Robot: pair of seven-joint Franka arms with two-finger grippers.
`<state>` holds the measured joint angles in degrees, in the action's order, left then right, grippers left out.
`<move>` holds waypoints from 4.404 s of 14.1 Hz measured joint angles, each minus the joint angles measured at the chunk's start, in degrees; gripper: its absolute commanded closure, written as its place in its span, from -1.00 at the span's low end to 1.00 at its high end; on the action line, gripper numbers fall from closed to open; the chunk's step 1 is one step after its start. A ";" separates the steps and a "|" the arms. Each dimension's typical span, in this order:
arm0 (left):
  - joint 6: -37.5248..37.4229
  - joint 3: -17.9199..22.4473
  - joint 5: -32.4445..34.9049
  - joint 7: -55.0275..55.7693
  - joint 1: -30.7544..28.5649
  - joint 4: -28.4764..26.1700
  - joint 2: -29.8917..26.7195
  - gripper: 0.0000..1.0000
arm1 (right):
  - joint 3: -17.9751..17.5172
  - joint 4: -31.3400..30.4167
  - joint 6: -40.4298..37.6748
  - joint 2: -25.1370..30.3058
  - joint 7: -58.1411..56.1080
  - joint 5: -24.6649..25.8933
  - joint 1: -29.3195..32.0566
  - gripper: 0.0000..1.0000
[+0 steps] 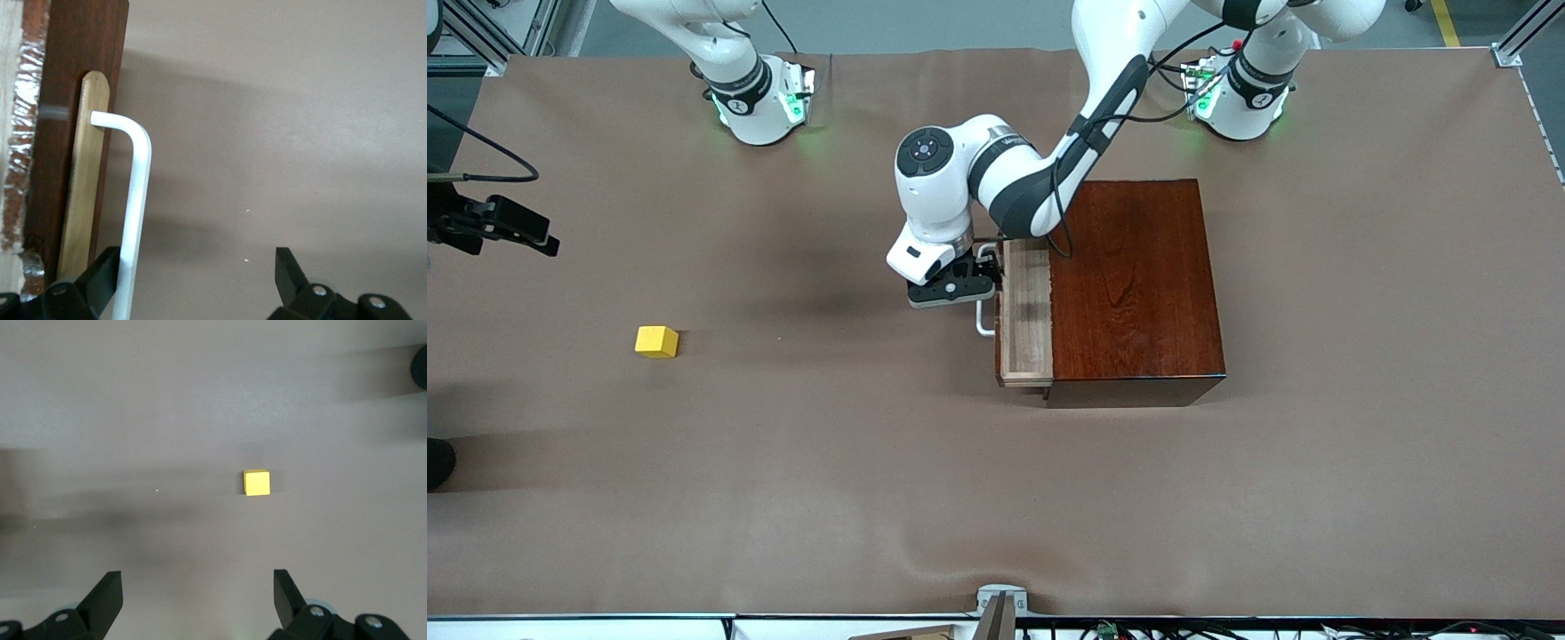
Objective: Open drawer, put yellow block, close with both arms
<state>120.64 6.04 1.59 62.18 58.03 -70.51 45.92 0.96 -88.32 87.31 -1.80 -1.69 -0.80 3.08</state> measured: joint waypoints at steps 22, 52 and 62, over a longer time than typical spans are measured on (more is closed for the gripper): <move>7.95 -0.25 0.00 0.87 1.01 0.08 0.44 -1.00 | 0.00 0.00 0.00 0.00 0.00 0.00 0.00 -1.00; -19.18 0.94 -0.01 -6.78 -13.23 2.09 -21.01 -1.00 | 0.03 -1.86 7.97 -4.22 -19.43 0.33 13.58 -1.00; -24.94 0.96 -0.01 -18.66 -23.21 -7.10 -29.31 -1.00 | -0.97 -28.34 41.57 -9.11 -13.43 0.35 10.64 -1.00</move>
<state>95.70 6.99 1.58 43.51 34.82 -77.61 16.61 -0.01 -116.67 128.88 -10.92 -15.12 -0.45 13.72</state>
